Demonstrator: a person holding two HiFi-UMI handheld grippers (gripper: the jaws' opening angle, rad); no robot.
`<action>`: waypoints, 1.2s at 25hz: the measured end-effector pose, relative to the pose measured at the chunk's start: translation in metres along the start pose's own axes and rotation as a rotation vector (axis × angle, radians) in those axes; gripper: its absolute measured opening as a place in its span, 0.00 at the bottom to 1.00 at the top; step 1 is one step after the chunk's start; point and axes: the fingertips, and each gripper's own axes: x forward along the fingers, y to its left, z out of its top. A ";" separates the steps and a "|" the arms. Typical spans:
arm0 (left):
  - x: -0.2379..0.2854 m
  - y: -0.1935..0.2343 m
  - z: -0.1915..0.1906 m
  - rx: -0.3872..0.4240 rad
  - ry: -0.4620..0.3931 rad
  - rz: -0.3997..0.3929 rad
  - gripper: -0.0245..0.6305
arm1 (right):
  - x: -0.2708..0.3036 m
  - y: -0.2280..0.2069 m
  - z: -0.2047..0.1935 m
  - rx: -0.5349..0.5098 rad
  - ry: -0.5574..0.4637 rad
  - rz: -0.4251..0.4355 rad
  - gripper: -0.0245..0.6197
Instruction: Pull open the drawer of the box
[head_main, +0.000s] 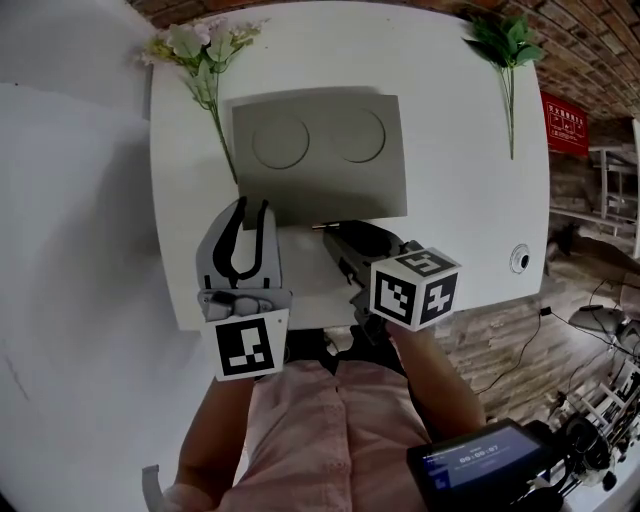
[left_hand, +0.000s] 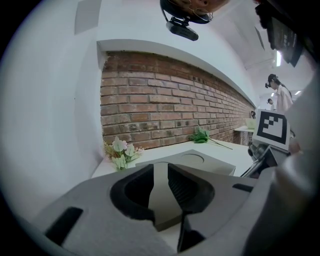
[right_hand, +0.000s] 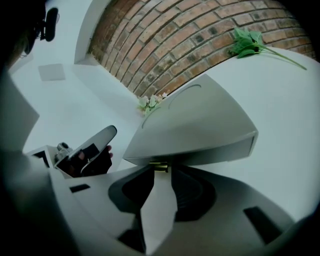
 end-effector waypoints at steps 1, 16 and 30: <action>0.001 0.001 -0.001 0.000 0.002 0.000 0.19 | 0.001 0.001 0.000 0.003 0.008 0.009 0.21; 0.007 0.011 -0.007 -0.009 0.017 -0.006 0.19 | 0.005 0.002 0.001 0.128 0.057 0.124 0.14; 0.006 0.007 -0.003 -0.005 -0.004 -0.019 0.19 | 0.004 0.002 -0.005 0.134 0.038 0.122 0.13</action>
